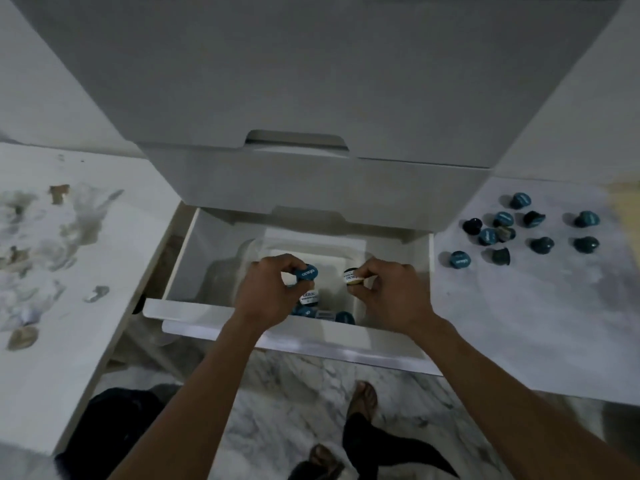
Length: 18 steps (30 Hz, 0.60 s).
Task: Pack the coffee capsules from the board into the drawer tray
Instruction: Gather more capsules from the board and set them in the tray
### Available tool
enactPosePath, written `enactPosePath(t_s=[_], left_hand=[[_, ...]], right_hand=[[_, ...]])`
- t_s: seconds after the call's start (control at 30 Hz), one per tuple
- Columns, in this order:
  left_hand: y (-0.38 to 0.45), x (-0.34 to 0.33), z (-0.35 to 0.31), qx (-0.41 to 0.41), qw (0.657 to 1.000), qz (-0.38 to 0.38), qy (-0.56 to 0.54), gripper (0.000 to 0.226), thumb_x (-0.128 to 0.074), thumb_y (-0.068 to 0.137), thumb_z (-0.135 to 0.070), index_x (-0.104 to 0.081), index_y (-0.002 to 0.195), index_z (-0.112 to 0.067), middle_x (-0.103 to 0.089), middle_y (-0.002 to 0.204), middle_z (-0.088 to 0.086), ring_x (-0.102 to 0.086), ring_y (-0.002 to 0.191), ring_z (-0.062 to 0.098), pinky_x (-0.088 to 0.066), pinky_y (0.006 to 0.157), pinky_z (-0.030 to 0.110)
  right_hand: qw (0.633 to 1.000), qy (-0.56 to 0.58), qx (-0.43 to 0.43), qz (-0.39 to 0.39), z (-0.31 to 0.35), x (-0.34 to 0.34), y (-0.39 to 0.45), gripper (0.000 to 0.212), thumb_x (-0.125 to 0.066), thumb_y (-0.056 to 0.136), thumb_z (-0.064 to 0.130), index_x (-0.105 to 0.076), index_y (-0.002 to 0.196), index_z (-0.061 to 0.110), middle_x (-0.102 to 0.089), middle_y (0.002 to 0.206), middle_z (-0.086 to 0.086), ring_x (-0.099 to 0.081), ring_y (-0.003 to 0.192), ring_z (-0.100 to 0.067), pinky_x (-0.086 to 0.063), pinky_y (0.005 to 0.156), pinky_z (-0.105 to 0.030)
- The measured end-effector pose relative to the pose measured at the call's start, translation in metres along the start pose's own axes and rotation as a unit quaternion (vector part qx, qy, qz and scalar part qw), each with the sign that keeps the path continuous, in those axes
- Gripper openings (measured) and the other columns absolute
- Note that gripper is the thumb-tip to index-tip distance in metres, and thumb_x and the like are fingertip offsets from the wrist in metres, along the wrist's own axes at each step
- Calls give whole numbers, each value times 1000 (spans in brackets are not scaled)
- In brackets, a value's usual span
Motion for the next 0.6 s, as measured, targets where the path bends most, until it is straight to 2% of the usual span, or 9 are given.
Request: enactPosePath(t_s=[0.07, 0.13, 0.17, 0.23, 0.3, 0.6], left_hand=[[14, -10, 9, 7, 1000, 26, 15, 21, -82, 76, -24, -72, 94, -23, -68, 93, -13, -62, 72, -1, -45, 70, 12], [26, -24, 14, 6, 999, 52, 11, 22, -83, 74, -23, -72, 93, -20, -72, 95, -7, -65, 88, 6, -52, 81, 24], [32, -31, 15, 2, 998, 67, 16, 21, -83, 74, -22, -72, 92, -19, -72, 95, -5, -65, 90, 7, -54, 84, 28], [41, -45, 18, -8, 995, 95, 32, 19, -83, 74, -23, -72, 89, -21, -73, 94, -4, -66, 91, 9, -56, 84, 34], [49, -56, 20, -9, 992, 122, 45, 19, -82, 73, -26, -68, 85, -30, -71, 92, -8, -66, 92, 11, -57, 82, 39], [69, -85, 34, 15, 979, 197, 58, 23, -83, 71, -24, -63, 79, -33, -67, 94, -7, -63, 93, 14, -56, 82, 39]], right_hand=[[999, -14, -8, 41, -7, -17, 8, 12, -74, 82, 32, -70, 92, 27, -70, 85, 11, -58, 64, -7, -53, 64, -27], [997, -38, -3, 70, -12, -31, 14, 14, -71, 84, 29, -71, 97, 24, -74, 93, 5, -62, 70, -12, -55, 67, -31], [995, -56, 0, 82, -13, -38, 16, 16, -69, 85, 29, -71, 99, 22, -74, 96, 3, -65, 74, -15, -56, 69, -32], [991, -85, 4, 102, -13, -48, 20, 18, -65, 87, 29, -70, 101, 21, -74, 99, -1, -67, 82, -21, -57, 71, -36], [987, -107, 3, 117, -14, -55, 24, 17, -62, 88, 29, -69, 101, 19, -74, 98, -3, -67, 85, -23, -56, 71, -38], [978, -132, -12, 163, -17, -60, 34, 14, -63, 89, 31, -65, 96, 19, -72, 93, -7, -65, 84, -27, -46, 64, -32]])
Point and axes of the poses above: each hand's wrist, its own y-axis towards the middle knuckle, its own x-axis out of the back of the hand, z = x × y, the point moved 9 cm from there along y, towards the middle knuckle
